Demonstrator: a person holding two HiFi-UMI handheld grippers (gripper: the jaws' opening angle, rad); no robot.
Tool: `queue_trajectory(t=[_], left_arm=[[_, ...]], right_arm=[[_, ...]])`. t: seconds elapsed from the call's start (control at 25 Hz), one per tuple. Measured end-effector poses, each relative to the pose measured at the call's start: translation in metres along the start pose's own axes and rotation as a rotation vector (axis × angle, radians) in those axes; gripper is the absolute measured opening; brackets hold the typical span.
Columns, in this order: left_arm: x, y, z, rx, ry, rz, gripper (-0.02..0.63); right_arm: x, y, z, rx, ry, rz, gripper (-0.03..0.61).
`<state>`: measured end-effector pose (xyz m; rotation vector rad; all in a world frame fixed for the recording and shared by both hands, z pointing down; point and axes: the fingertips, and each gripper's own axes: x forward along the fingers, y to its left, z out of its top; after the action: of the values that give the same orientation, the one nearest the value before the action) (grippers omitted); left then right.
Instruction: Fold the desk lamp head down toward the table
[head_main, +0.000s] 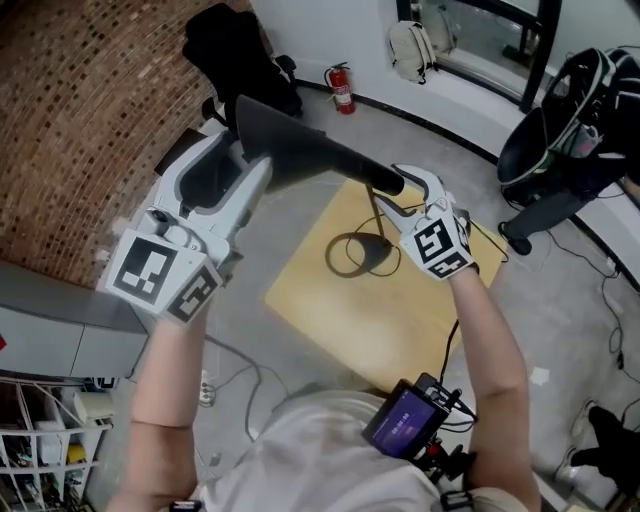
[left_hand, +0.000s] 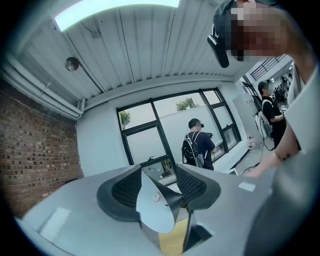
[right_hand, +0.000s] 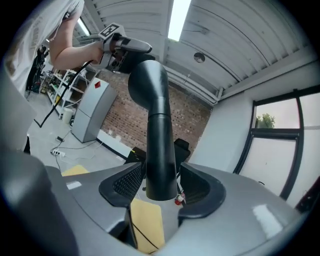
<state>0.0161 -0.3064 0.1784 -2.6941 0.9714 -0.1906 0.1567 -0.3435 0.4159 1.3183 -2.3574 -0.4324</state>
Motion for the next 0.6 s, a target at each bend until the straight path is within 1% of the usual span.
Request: queue_trajectory(t=[0.08, 0.2, 0.28, 0.44, 0.6], left_arm=[[0.005, -0.002, 0.000, 0.023, 0.011, 0.002, 0.202], [0.012, -0.002, 0.002, 0.034, 0.024, 0.003, 0.202], [0.015, 0.005, 0.004, 0.028, 0.027, 0.012, 0.202], [0.024, 0.015, 0.000, -0.011, 0.040, 0.022, 0.202], [0.032, 0.023, -0.006, -0.016, 0.073, 0.063, 0.201]], right_arm=[[0.000, 0.002, -0.004, -0.034, 0.023, -0.011, 0.252], [-0.002, 0.002, -0.013, -0.080, 0.067, -0.019, 0.238], [0.001, 0.002, -0.014, -0.114, 0.087, -0.015, 0.217], [0.007, 0.003, -0.014, -0.167, 0.095, -0.020, 0.225], [0.009, 0.006, -0.017, -0.164, 0.094, -0.045, 0.220]])
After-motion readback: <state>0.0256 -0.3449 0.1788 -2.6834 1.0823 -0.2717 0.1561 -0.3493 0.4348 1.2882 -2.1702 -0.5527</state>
